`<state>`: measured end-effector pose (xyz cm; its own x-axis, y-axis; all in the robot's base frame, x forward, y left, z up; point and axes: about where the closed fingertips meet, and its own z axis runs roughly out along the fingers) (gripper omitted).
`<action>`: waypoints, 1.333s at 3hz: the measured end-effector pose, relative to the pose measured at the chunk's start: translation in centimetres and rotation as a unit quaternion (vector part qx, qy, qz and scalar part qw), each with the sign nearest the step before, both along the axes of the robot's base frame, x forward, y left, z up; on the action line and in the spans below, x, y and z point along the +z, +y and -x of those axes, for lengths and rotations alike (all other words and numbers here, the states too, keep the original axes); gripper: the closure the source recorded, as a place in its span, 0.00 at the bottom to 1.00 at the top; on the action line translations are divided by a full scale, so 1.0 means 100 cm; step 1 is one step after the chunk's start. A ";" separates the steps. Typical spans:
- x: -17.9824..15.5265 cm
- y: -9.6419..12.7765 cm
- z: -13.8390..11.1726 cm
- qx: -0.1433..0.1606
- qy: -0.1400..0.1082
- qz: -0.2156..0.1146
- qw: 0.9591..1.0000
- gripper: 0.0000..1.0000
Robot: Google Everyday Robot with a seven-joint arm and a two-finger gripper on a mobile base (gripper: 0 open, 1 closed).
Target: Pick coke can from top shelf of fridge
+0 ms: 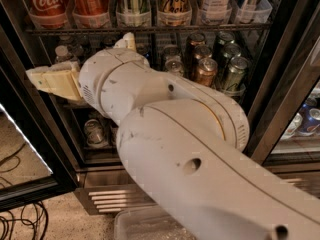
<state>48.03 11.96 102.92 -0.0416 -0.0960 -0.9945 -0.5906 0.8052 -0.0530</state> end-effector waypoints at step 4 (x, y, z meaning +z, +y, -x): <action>0.035 0.016 -0.062 0.023 -0.078 -0.026 0.996 0.00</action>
Offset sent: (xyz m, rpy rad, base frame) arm 0.0925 0.0242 0.0276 0.0876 -0.1371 0.0040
